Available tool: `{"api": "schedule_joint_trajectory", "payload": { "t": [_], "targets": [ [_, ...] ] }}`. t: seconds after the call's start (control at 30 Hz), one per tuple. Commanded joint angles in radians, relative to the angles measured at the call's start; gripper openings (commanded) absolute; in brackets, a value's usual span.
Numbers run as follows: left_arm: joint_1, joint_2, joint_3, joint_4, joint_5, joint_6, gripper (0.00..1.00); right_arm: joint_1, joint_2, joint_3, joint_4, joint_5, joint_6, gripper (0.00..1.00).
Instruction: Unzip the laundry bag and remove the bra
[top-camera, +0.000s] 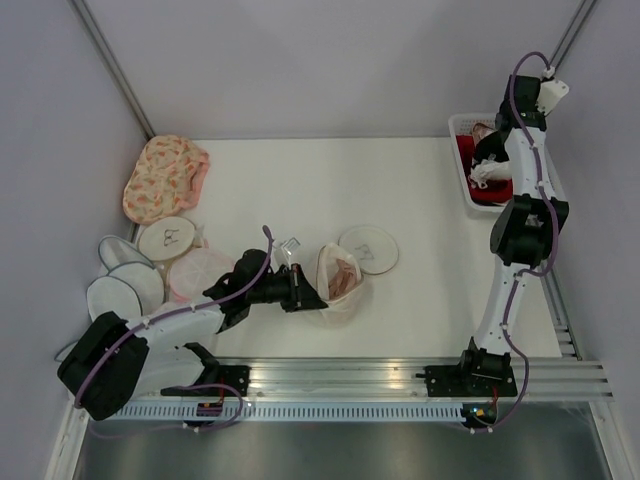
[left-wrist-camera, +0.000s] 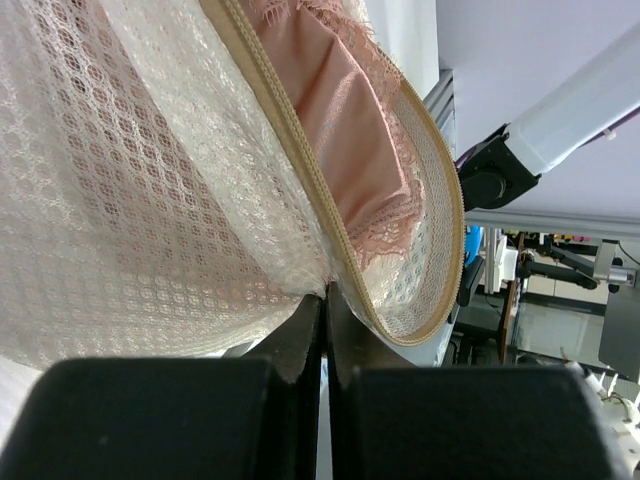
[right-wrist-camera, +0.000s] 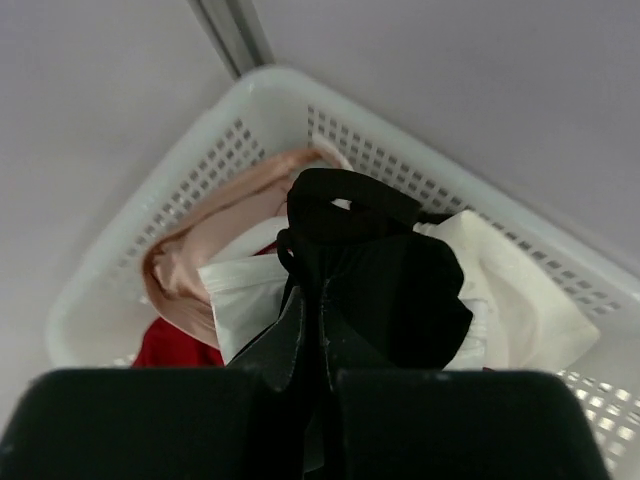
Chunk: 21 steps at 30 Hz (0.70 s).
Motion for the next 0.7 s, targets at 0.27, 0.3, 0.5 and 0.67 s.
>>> {"api": "schedule_joint_trajectory", "payload": {
  "t": [0.27, 0.3, 0.5, 0.67],
  "targets": [
    [0.008, -0.045, 0.013, -0.022, -0.018, 0.025, 0.02, 0.003, 0.147, 0.006, -0.124, -0.253, 0.022, 0.01],
    [0.008, -0.051, 0.015, -0.022, -0.021, 0.026, 0.02, 0.003, 0.130, -0.005, -0.112, -0.262, 0.021, 0.08],
    [0.010, -0.045, 0.019, -0.022, -0.032, 0.035, 0.02, 0.020, -0.195, -0.208, 0.089, -0.183, -0.028, 0.98],
    [0.012, -0.027, 0.021, 0.000, -0.027, 0.040, 0.02, 0.059, -0.422, -0.239, 0.034, -0.112, -0.026, 0.98]
  ]
}}
